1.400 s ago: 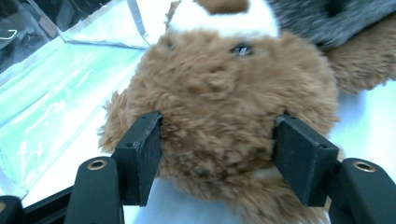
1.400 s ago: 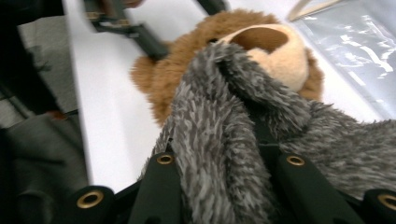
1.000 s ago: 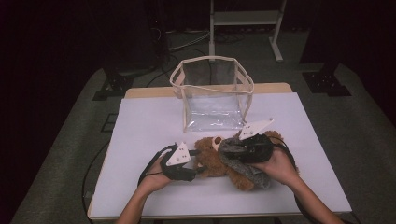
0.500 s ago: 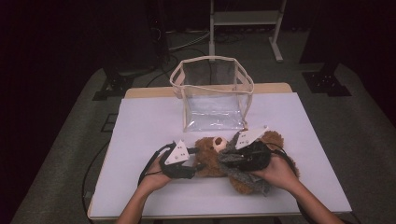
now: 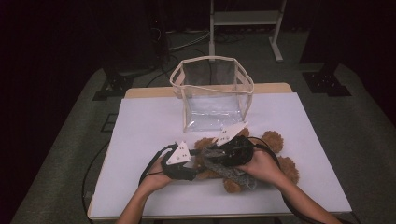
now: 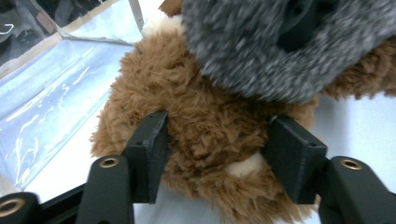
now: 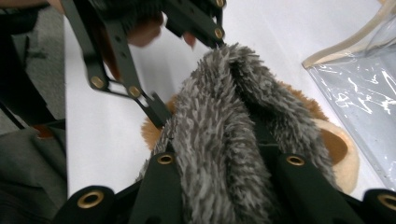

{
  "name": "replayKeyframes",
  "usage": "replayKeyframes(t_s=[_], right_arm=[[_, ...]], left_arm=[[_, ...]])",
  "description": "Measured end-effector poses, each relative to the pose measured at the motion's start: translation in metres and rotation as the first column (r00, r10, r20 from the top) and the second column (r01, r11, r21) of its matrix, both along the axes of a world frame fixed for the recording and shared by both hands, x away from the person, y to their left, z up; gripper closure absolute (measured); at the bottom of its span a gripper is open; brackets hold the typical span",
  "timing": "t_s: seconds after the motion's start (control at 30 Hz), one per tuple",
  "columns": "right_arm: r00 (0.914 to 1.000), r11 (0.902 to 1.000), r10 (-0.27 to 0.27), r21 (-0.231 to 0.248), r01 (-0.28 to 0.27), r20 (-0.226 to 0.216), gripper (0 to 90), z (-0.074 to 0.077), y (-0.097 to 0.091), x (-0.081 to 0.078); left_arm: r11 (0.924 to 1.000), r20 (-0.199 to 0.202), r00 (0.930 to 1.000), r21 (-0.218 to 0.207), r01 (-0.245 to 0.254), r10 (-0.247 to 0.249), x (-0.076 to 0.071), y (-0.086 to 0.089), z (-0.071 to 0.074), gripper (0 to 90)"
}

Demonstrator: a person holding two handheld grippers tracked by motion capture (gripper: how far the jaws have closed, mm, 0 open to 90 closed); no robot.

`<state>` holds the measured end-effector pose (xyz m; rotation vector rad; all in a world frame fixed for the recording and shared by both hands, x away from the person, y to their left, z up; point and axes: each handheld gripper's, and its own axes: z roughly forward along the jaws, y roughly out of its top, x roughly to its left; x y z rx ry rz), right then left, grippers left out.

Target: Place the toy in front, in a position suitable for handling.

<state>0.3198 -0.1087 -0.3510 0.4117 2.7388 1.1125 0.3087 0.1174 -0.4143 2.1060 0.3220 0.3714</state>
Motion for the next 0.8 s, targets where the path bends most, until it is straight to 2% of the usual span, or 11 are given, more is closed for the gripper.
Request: replayKeyframes(t_s=[0.13, 0.23, 0.43, 0.6, 0.7, 0.8], right_arm=[[0.9999, 0.9999, -0.013, -0.008, 0.013, -0.005, 71.0, 0.001, -0.009, 0.002], [0.9998, 0.9998, -0.018, -0.011, 0.018, -0.010, 71.0, 0.004, -0.011, 0.000], [0.9999, 0.9994, 0.010, -0.033, -0.010, 0.007, 71.0, 0.006, 0.009, 0.004], [0.9992, 0.9991, 0.030, -0.028, -0.031, -0.026, 71.0, -0.002, 0.025, 0.008], [0.9993, 0.9986, 0.035, -0.039, -0.035, -0.013, 71.0, 0.001, 0.025, 0.008], [0.9999, 0.9997, 0.016, -0.016, -0.016, -0.003, 71.0, 0.008, 0.018, 0.013]], left_arm=[[0.9999, -0.002, 1.0000, 0.016, 0.003, -0.003, -0.001, 0.008, 0.000, 39.4], [0.9999, -0.020, 0.9998, 0.013, -0.001, 0.001, 0.000, 0.010, -0.001, 39.7], [0.9987, -0.030, 0.9990, 0.038, 0.033, -0.032, -0.001, 0.001, -0.009, 40.8], [0.9985, -0.043, 0.9983, 0.037, 0.041, -0.039, -0.002, 0.003, -0.011, 40.5], [0.9984, -0.045, 0.9979, 0.031, 0.048, -0.047, -0.003, 0.002, -0.011, 39.8], [0.9982, -0.038, 0.9980, 0.032, 0.052, -0.051, -0.004, -0.001, -0.011, 38.4]])
